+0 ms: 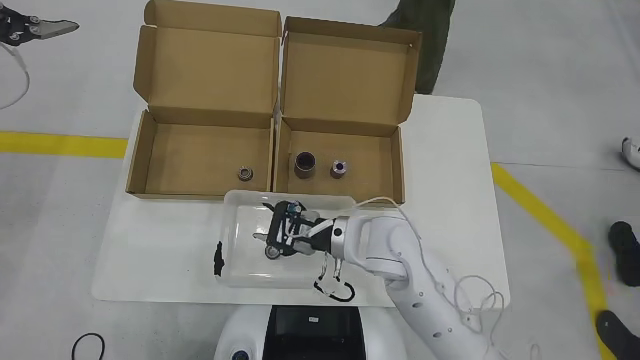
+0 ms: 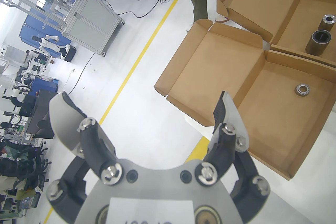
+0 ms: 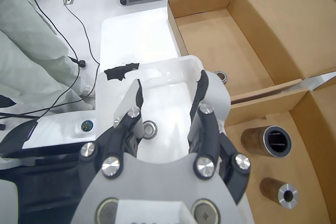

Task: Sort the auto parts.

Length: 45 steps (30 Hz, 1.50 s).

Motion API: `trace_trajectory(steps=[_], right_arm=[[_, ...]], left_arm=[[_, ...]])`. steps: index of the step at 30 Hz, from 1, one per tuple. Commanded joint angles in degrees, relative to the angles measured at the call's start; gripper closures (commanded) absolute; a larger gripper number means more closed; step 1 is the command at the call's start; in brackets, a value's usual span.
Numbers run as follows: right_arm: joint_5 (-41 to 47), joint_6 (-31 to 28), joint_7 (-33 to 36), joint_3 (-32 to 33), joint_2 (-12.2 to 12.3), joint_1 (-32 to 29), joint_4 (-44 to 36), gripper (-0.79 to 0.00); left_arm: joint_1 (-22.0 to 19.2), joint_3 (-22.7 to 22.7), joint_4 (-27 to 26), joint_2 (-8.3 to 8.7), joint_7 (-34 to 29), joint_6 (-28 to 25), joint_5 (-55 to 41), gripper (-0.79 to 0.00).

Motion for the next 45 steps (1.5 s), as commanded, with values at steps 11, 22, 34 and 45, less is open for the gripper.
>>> trace_trajectory(steps=[11, 22, 34, 45], right_arm=[[1.34, 0.64, -3.9, -1.23, 0.1, 0.91, 1.17, -0.345], [1.34, 0.64, -3.9, -1.23, 0.1, 0.91, 1.17, -0.345], [1.34, 0.64, -3.9, -1.23, 0.1, 0.91, 1.17, -0.345], [1.34, 0.64, -3.9, -1.23, 0.1, 0.91, 1.17, -0.345]], left_arm=[[0.0, 0.0, 0.0, 0.0, 0.0, 0.0, 0.0, -0.785], [0.0, 0.0, 0.0, 0.0, 0.0, 0.0, 0.0, -0.785], [0.0, 0.0, 0.0, 0.0, 0.0, 0.0, 0.0, -0.785], [0.0, 0.0, 0.0, 0.0, 0.0, 0.0, 0.0, -0.785]])
